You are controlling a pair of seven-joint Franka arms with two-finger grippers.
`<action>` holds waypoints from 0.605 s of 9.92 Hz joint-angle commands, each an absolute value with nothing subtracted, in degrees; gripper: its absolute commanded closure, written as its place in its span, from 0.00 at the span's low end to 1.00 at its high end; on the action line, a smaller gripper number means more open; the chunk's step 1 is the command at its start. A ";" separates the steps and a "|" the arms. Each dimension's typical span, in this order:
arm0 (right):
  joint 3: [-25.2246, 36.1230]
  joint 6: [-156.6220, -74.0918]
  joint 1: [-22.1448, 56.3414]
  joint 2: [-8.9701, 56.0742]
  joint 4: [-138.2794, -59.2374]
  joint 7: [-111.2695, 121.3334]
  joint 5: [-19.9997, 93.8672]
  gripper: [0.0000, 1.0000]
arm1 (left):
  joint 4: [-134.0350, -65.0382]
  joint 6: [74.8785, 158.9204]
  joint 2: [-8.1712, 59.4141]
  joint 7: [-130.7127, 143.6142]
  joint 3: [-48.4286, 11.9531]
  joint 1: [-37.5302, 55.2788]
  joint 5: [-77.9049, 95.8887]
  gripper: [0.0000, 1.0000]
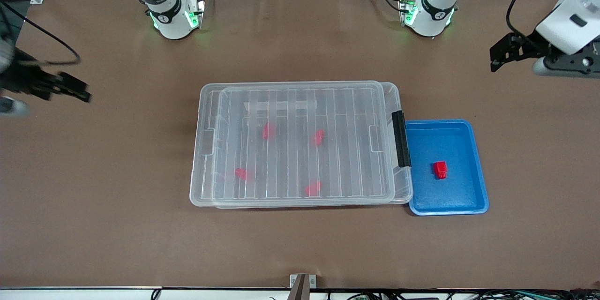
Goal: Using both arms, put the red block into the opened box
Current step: 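Reach the right gripper to the box edge while the left gripper nears the block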
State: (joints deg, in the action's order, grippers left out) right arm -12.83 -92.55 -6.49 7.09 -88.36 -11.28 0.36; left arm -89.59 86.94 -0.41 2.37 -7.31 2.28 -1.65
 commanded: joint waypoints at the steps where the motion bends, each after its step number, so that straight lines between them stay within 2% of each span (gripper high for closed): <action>1: -15.55 -99.11 -3.71 15.70 -87.71 -17.22 -0.88 0.00 | -99.88 97.85 1.14 3.08 -7.56 2.11 -2.98 0.00; 4: -15.56 -109.12 1.58 22.13 -90.86 -19.07 -3.76 0.00 | -115.27 120.42 3.76 3.16 -7.47 1.84 -3.34 0.00; 6: -15.64 -116.34 1.76 22.59 -96.39 -19.07 -4.13 0.00 | -116.28 129.95 11.03 3.08 -7.38 0.18 -3.34 0.00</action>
